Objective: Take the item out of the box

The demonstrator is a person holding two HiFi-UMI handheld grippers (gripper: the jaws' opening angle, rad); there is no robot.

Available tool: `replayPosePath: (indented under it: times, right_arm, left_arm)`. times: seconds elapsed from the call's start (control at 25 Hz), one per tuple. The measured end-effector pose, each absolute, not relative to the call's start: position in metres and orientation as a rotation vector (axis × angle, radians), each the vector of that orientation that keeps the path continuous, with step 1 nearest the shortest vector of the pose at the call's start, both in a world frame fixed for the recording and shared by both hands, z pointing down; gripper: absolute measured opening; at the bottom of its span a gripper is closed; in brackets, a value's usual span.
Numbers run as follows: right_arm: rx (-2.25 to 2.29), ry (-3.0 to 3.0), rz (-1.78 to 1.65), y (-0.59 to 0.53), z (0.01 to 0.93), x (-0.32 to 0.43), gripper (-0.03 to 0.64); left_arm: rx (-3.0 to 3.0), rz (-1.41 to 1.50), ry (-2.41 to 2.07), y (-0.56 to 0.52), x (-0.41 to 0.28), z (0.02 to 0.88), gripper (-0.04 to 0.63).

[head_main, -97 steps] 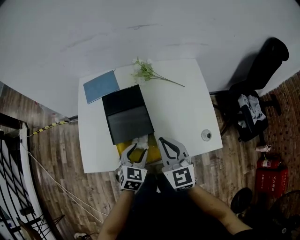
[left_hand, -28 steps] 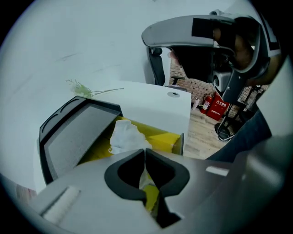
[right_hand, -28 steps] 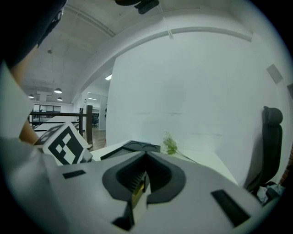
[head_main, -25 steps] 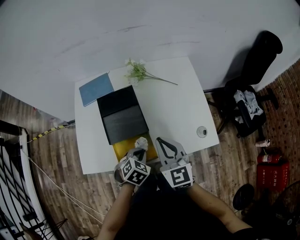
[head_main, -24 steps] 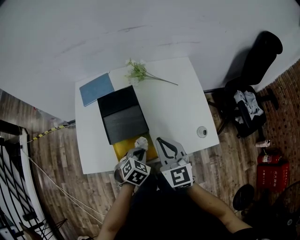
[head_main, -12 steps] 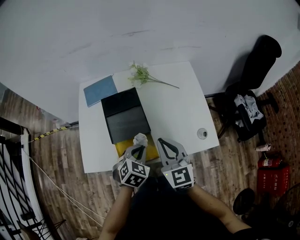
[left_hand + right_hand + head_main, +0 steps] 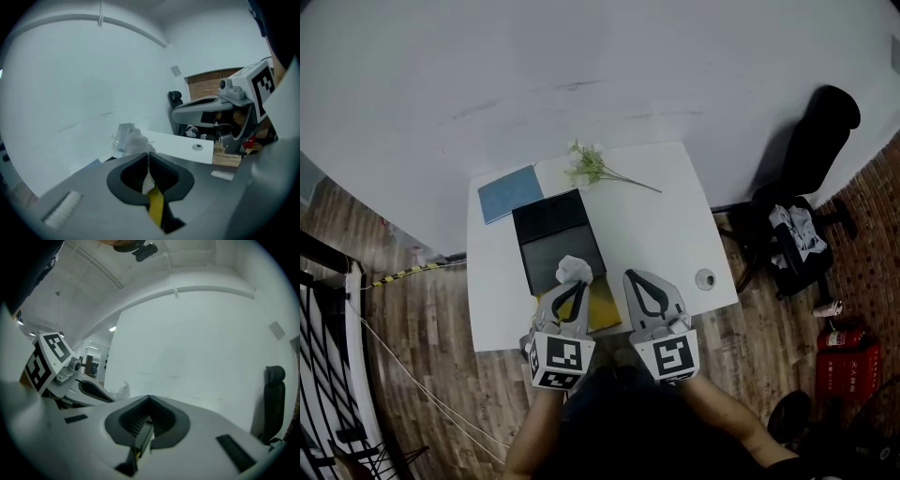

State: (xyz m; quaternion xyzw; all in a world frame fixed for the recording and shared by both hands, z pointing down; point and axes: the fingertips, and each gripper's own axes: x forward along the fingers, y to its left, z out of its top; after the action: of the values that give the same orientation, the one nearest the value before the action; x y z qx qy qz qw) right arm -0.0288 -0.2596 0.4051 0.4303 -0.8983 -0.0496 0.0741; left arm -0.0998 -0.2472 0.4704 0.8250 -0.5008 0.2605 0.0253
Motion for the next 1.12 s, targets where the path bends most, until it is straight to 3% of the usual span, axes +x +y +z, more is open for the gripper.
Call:
replayPosePath:
  times: [0.44,1.12]
  right_arm:
    - [1.408,-2.757,-0.212,-0.269,0.325,-0.021,0.011]
    - [1.461,-2.786,-0.327,-0.262,0.266,-0.017,0.011]
  left_arm:
    - [2.606,0.310,-1.904,-0.248,-0.122,0.329,0.023]
    - [2.530,-0.141,-2.148,-0.217,-0.165,0.245,0.023]
